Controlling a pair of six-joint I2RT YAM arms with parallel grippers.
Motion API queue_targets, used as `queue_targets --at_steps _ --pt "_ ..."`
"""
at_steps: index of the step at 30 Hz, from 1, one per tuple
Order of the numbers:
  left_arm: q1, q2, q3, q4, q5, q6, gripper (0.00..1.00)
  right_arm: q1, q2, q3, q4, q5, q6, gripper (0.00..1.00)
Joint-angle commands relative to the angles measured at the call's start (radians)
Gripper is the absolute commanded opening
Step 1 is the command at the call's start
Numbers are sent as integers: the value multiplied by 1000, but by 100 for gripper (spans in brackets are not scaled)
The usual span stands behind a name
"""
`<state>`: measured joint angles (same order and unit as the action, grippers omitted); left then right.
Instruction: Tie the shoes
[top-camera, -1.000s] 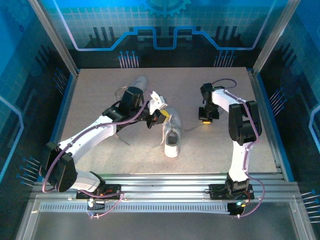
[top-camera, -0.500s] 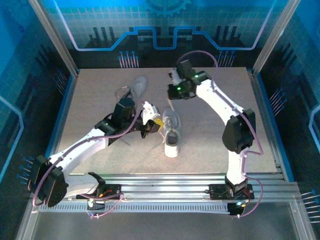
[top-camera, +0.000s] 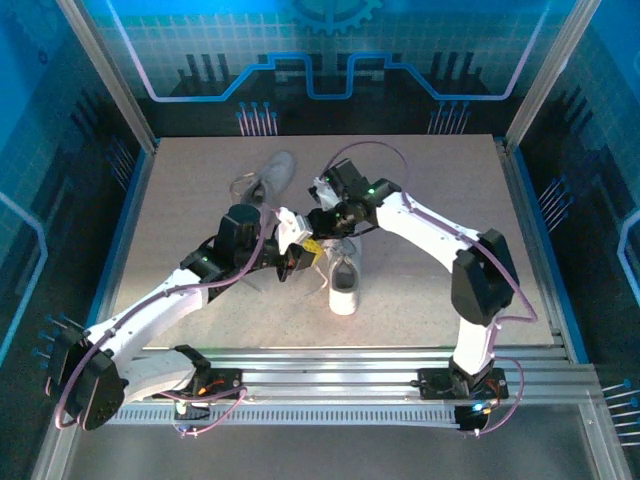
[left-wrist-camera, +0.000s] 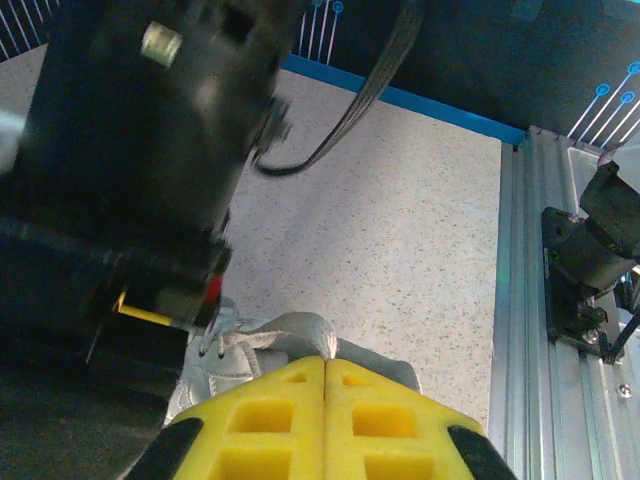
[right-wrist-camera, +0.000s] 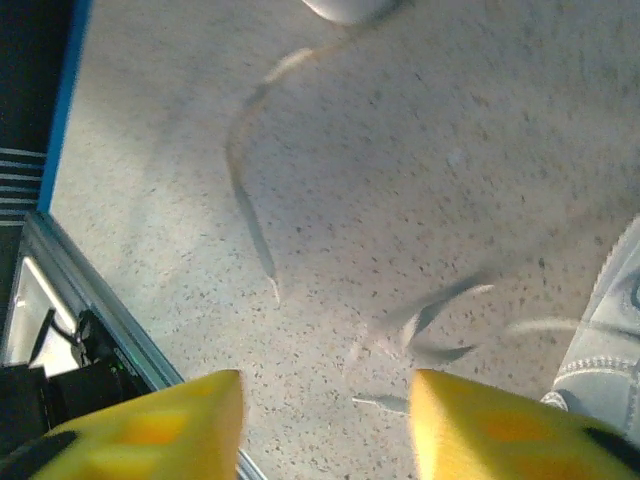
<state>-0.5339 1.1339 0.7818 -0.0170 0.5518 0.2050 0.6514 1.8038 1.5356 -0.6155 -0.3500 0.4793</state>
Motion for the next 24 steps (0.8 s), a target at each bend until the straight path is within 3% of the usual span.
queue_targets --at_steps 1,7,11,15,24 --pt "9 -4 21 8 1 -58 0 -35 -142 -44 97 1 -35 61" --pt "46 63 120 -82 54 -138 0 -109 -391 -346 340 46 -158 63" --pt "58 107 193 -165 62 -173 0 -92 -518 -552 526 91 -286 64" --pt "59 121 203 -132 68 -235 0 -32 -597 -715 726 123 -437 67" --pt "54 186 234 -45 59 -376 0 34 -557 -743 830 191 -510 67"
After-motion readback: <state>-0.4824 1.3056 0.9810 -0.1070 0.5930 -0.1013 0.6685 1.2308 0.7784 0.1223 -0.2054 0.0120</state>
